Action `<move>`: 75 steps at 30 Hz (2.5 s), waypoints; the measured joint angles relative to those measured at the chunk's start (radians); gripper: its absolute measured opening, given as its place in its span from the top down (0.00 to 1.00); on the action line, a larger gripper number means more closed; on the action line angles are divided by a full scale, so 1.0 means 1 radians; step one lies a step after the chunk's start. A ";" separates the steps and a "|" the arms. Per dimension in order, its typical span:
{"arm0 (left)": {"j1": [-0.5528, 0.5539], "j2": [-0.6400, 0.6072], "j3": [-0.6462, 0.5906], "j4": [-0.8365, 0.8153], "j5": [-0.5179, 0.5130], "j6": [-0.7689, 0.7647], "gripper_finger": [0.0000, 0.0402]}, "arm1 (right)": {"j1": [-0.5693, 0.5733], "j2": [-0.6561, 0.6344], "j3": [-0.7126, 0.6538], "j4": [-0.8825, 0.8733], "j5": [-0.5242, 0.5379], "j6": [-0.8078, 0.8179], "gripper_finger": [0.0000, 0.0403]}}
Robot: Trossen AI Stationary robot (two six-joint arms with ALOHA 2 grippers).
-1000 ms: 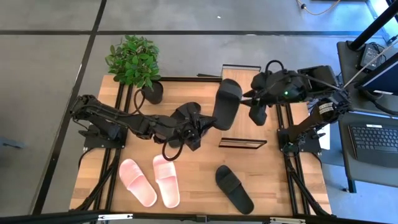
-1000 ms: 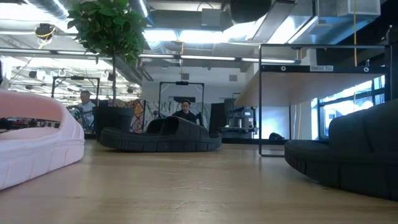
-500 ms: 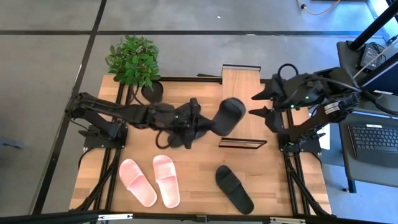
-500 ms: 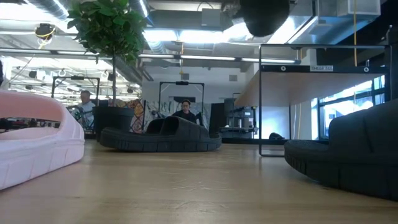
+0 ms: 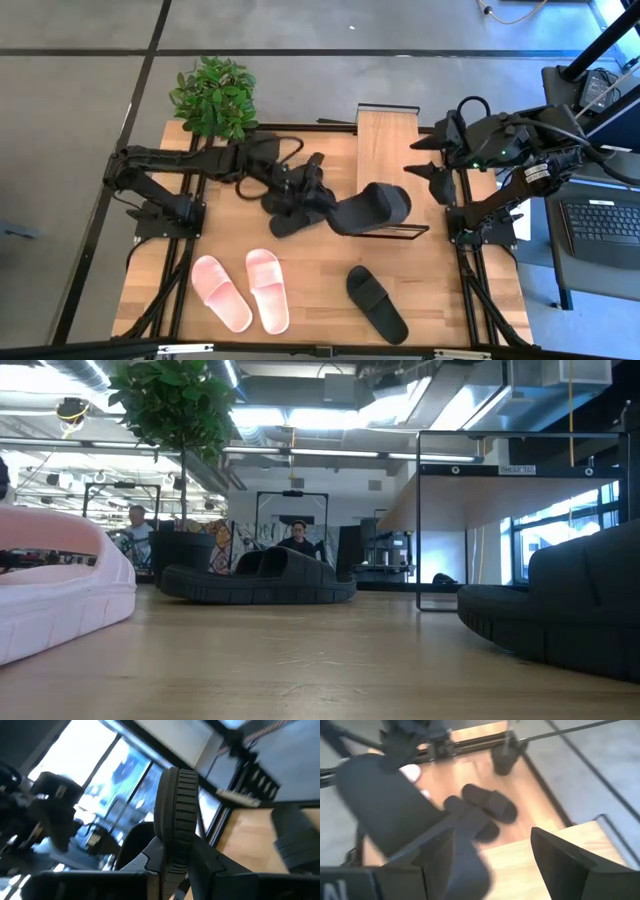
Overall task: Pick and place slides into the shelf
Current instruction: Put the black slide on the shelf
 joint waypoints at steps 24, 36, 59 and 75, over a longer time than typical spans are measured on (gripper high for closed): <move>0.257 0.059 -0.108 0.157 0.432 0.139 0.88 | -0.061 0.001 -0.146 0.013 0.064 0.102 0.36; 0.298 0.215 -0.118 0.315 0.591 0.183 0.89 | -0.075 0.000 -0.238 0.012 0.063 0.197 0.36; 0.302 0.477 -0.109 0.682 0.609 0.061 0.89 | -0.075 0.000 -0.288 0.007 0.062 0.285 0.36; 0.301 0.573 -0.066 0.662 0.590 0.003 0.87 | -0.075 0.000 -0.288 0.008 0.087 0.309 0.36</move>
